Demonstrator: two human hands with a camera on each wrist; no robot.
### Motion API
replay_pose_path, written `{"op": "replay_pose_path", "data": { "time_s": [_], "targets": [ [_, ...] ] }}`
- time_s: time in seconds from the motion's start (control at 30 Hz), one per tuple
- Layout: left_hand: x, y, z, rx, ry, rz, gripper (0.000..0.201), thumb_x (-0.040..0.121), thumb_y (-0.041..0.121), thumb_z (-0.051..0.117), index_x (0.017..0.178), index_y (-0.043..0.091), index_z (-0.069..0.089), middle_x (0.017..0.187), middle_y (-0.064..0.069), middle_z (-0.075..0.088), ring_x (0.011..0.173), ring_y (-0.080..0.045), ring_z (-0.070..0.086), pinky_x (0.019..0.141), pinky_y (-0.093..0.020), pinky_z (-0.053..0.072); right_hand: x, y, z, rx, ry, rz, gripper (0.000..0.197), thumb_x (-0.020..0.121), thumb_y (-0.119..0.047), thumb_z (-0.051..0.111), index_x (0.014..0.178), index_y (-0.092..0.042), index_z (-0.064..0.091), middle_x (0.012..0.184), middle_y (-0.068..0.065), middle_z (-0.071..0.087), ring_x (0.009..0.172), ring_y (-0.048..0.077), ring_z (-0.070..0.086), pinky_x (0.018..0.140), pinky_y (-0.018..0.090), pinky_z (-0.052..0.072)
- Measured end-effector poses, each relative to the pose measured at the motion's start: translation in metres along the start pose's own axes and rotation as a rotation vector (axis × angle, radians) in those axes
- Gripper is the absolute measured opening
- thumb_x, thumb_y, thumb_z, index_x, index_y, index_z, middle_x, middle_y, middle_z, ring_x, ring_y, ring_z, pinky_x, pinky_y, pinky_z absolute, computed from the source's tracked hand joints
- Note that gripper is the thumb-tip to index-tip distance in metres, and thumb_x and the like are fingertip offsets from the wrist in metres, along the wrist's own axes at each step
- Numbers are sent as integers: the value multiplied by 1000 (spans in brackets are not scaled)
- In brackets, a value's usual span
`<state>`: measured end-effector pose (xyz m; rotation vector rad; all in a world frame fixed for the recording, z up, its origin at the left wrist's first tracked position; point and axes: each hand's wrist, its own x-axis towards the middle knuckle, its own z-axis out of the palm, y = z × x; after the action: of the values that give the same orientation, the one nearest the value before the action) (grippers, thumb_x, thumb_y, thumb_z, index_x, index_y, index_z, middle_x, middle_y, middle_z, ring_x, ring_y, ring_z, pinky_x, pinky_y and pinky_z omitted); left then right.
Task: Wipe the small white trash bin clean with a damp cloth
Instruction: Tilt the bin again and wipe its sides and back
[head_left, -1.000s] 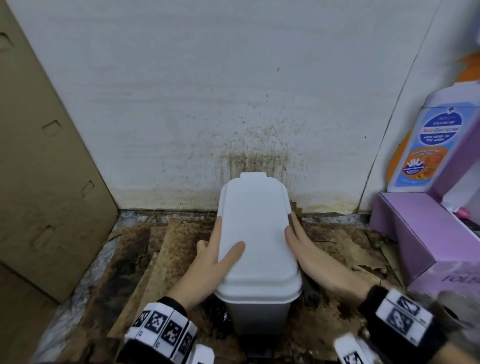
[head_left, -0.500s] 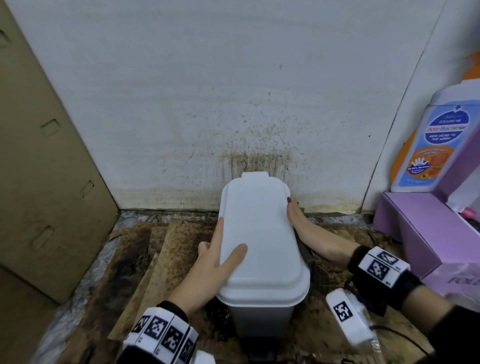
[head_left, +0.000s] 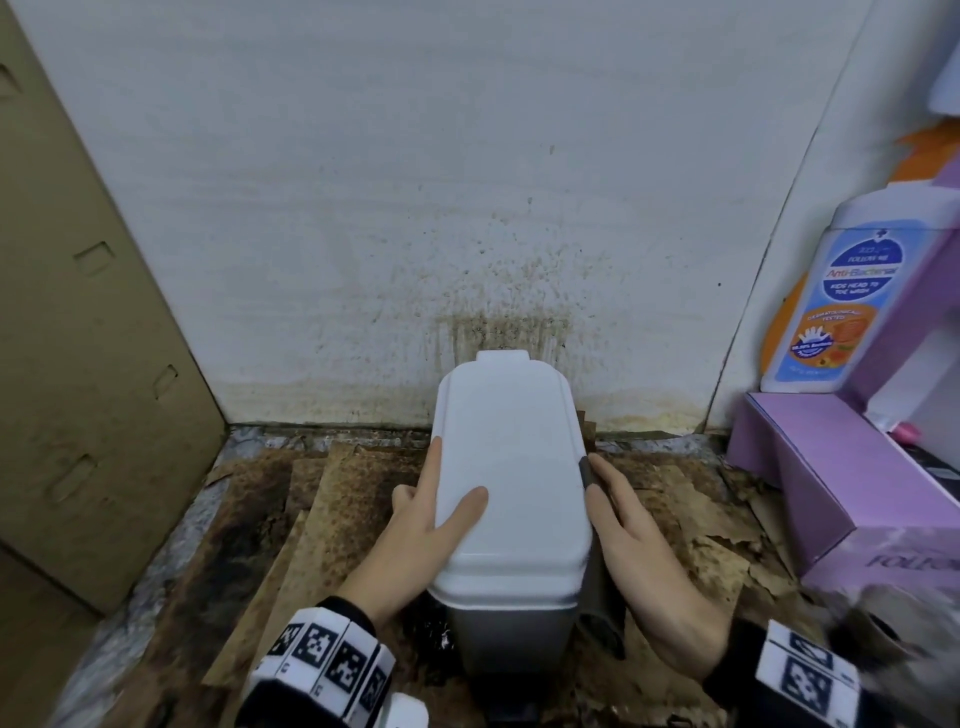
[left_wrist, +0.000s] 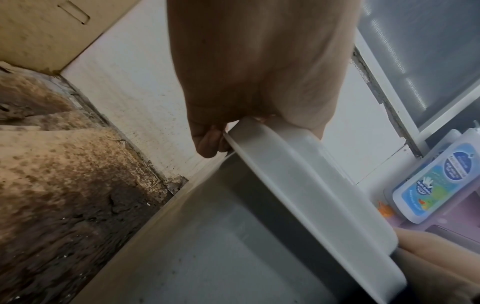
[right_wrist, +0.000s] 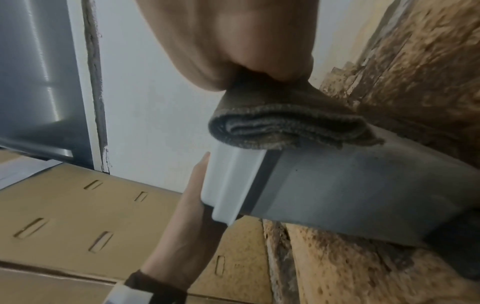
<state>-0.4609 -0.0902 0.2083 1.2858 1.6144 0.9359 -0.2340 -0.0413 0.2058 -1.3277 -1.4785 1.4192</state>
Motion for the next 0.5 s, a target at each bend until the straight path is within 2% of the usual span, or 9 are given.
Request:
{"op": "replay_pose_path", "data": {
  "time_s": [0.07,0.13,0.17,0.27,0.37,0.5],
  "targets": [
    [1,-2,0,-4,-5,25,82,92,69,49,150,65,-9,145,5,30,106,9,37,100,-29,29,0,2,3,-22,73,-13,45,112,-32,38,157,-37,36,151,-19,47,130,0,49,102,18,39],
    [1,-2,0,-4,-9,40,82,92,70,50,149,65,-8,146,4,30,103,20,28,99,-29,29,1,2,2,-40,125,-28,45,113,-29,37,158,-33,37,158,-14,44,141,6,42,114,26,36],
    [0,-2,0,-4,-11,34,82,92,70,50,149,66,-8,145,4,31,104,20,28,99,-29,29,2,0,0,-41,142,-34,46,113,-27,36,158,-30,37,160,-13,42,144,6,39,116,26,33],
    [0,-1,0,-2,-8,23,82,92,71,49,149,66,-8,143,2,32,103,19,28,99,-30,30,7,-8,-4,-51,171,-56,47,113,-24,36,160,-24,36,160,-11,40,144,4,35,113,22,29],
    [1,1,0,10,-2,12,81,92,70,49,149,66,-9,139,2,34,103,15,33,98,-31,31,12,-14,-4,-143,192,-119,46,113,-26,35,159,-26,38,161,-9,42,146,7,37,118,25,28],
    [-2,6,1,28,-4,0,82,94,67,48,150,63,-11,131,3,34,99,11,38,91,-28,33,20,-24,-4,-233,233,-219,45,113,-27,35,158,-27,40,160,-12,44,145,4,39,114,20,28]
  ]
}}
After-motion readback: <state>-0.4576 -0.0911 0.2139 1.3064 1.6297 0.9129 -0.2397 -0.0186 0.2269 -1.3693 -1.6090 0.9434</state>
